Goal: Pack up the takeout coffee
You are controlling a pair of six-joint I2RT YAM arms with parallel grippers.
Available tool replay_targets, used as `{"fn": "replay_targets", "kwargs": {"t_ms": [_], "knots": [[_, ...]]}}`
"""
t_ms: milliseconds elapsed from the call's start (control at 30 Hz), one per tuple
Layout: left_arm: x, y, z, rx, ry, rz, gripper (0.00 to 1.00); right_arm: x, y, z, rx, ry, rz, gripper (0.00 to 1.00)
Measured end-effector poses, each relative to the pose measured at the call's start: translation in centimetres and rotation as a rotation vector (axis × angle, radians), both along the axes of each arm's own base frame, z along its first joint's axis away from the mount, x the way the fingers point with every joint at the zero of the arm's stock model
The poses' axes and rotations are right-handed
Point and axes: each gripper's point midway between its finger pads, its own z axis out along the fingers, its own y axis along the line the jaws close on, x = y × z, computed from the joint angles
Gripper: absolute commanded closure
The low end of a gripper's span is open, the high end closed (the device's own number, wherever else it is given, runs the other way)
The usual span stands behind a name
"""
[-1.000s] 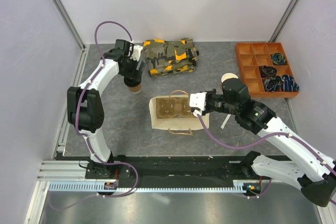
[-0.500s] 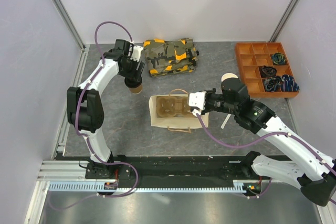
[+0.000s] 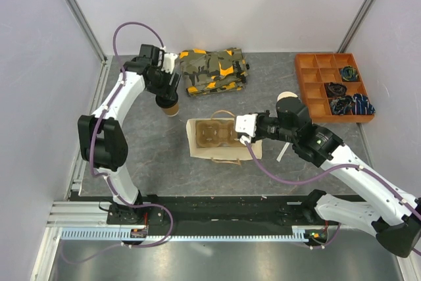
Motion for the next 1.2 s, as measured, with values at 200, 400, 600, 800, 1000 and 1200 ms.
{"fn": "replay_targets", "kwargs": {"t_ms": [200,400,600,800,1000,1200], "knots": [[0.4,-1.0,4.9,-0.067,-0.077,-0.014,0.44,0.3,0.2,0.1,0.005,0.012,-0.011,1.0],[-1.7,-1.6,11.3,-0.138,-0.17,-0.031,0.45,0.8,0.6,0.1,0.012,0.036,-0.028,1.0],[-5.0,-1.5,17.7,-0.179,-0.272,-0.051,0.47,1.6,0.9,0.2,0.016,0.061,-0.058,1.0],[-9.4,-1.7,22.4,-0.223,-0.361,-0.115,0.47,2.2,1.2,0.3,0.017,0.097,-0.086,1.0],[-14.9,-2.6,26.3,-0.275,-0.458,-0.273,0.47,2.6,1.6,0.3,0.017,0.142,-0.103,1.0],[-18.2,-4.1,28.3,-0.327,-0.525,-0.427,0.47,2.7,2.0,0.6,0.025,0.191,-0.119,1.0]]}}
